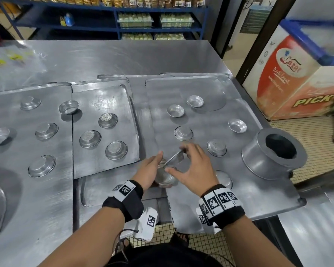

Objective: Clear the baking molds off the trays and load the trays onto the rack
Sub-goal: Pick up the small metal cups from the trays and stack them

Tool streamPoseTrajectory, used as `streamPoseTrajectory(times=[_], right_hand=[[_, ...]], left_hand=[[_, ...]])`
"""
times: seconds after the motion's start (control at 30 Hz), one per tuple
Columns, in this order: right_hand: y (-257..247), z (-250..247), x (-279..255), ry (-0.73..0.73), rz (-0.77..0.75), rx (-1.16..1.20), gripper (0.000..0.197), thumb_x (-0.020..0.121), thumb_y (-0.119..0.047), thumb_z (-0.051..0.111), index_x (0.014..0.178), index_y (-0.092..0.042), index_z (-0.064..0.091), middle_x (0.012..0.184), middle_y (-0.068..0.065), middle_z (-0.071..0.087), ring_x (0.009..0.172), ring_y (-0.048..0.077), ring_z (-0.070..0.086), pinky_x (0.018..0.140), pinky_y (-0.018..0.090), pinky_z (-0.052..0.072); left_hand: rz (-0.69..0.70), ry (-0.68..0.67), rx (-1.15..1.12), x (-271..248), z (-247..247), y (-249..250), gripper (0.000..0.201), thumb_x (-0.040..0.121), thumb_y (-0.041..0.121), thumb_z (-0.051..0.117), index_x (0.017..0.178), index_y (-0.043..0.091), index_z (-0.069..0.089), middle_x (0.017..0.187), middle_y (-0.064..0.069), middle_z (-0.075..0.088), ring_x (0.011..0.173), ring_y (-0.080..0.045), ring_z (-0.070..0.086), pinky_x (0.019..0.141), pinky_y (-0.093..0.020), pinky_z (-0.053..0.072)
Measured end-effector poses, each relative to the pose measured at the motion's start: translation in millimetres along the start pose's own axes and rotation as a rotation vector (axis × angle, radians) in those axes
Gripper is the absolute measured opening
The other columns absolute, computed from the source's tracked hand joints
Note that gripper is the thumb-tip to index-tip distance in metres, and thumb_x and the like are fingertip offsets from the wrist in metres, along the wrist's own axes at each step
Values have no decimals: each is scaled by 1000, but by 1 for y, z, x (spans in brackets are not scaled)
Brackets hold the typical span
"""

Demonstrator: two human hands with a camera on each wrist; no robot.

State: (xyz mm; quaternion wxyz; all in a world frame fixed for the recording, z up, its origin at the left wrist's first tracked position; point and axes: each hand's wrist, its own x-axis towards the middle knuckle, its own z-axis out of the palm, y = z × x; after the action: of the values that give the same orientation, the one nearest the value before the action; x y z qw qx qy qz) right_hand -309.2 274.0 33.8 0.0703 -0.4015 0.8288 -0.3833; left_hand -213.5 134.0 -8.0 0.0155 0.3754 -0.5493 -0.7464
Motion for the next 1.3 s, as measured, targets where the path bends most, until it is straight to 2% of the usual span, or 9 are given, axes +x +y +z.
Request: streamPoseTrajectory(times=[0.1,0.2,0.3,0.57,0.7,0.87,0.97,1.13,1.3], right_hand=[[0,-1,-7,-44,33,18,67,60,-48,88,112,-22,54,111,-11,59,102,5,56,93,28,50],[3,-1,-11,-75,90,24,67,60,-48,89,113,-25,54,113,-14,63,102,5,59,93,26,50],[5,-2,-15,-113,150,24,65,62,-47,88,115,-29,55,118,-17,64,107,7,61,94,26,50],[19,-8,-19,-255,207,13,73,65,-61,75,128,-45,41,117,-16,66,112,6,62,93,34,53],[28,-18,-22,-328,191,-41,83,65,-49,81,136,-47,38,126,-18,64,116,4,60,97,29,50],[43,-34,-20,-389,268,-325,76,75,-37,77,143,-26,44,139,-6,56,125,17,54,101,30,44],[60,-41,-19,-379,345,-440,70,74,-31,74,139,-22,49,138,-2,55,125,21,52,102,34,45],[81,-57,-22,-335,441,-648,58,73,-37,71,127,-19,56,129,0,55,123,26,45,98,37,44],[90,-59,-26,-350,536,-619,52,65,-41,78,103,-12,59,109,5,56,108,29,51,85,36,50]], left_hand=[[-17,-58,-75,-4,9,6,42,93,46,61,111,8,66,103,-22,72,82,-34,71,74,-51,60],[-11,-92,-48,-4,14,7,25,95,17,62,115,3,59,107,-26,69,80,-32,70,75,-58,58],[10,-105,6,1,14,4,25,93,-2,54,117,2,57,100,-24,67,80,-28,67,67,-43,59],[97,-123,142,10,18,0,23,92,-6,53,109,9,58,91,-11,66,80,-20,61,56,-26,49],[111,-137,166,15,26,-3,24,89,-5,56,104,12,59,93,-11,65,87,-23,59,75,-39,49],[103,-141,157,21,33,-2,25,77,7,63,99,17,62,94,-13,66,88,-31,63,89,-60,53],[102,-156,162,21,37,1,24,81,3,62,101,17,63,97,-16,66,89,-37,65,84,-65,53],[61,-213,67,17,45,3,29,94,-17,43,118,-2,49,100,-21,59,66,-32,71,60,-53,60],[60,-226,110,18,49,3,27,93,-16,43,115,-1,51,102,-24,58,73,-38,69,63,-57,59]])
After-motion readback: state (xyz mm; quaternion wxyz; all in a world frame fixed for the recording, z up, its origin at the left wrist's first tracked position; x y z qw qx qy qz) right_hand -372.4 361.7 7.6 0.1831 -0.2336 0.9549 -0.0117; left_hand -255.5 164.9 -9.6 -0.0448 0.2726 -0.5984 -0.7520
